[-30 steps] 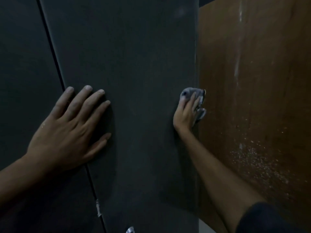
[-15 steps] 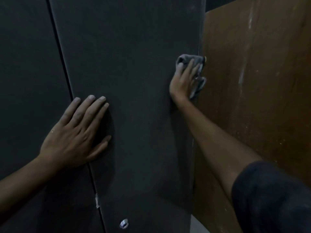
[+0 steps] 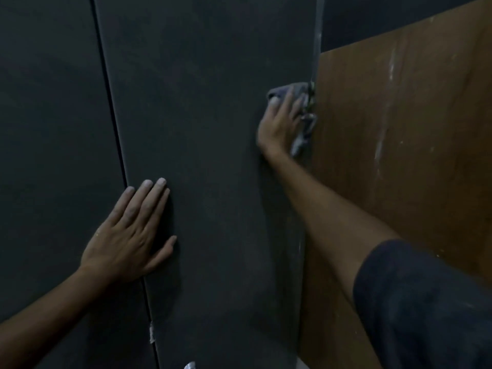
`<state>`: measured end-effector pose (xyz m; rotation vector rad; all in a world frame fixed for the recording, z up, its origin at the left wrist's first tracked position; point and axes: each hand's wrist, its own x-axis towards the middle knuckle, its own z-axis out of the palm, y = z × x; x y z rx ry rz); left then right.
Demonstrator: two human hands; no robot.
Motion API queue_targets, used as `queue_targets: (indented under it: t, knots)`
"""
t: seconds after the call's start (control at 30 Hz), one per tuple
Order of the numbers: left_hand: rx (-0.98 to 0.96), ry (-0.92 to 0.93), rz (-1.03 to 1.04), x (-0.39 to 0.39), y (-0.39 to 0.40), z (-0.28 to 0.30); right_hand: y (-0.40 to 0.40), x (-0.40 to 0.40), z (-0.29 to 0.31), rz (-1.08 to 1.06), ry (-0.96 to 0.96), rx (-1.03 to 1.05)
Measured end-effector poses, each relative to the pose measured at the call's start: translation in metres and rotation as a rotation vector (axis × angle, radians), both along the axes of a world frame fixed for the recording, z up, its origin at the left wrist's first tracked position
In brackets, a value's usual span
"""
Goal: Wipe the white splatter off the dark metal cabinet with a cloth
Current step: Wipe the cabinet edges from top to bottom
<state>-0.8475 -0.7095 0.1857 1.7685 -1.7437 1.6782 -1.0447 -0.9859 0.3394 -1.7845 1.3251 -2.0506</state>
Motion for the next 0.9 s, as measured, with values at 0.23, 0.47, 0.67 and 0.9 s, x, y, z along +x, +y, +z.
queue_targets:
  t: [0.23, 0.47, 0.67, 0.9]
  knots:
    - [-0.007, 0.055, -0.121, 0.002, 0.005, 0.01, 0.097, -0.004, -0.319, 0.189, 0.598, -0.091]
    - [0.081, -0.107, -0.105, 0.021, 0.014, 0.03, 0.006, -0.017, -0.232, 0.026, -0.257, 0.773]
    - [0.066, -0.11, -0.113, 0.021, 0.016, 0.028, 0.215, 0.107, -0.327, 0.007, 0.317, 0.281]
    - [0.13, -0.111, -0.103, 0.028, 0.018, 0.029, 0.078, 0.032, -0.311, -0.024, 0.03, 0.542]
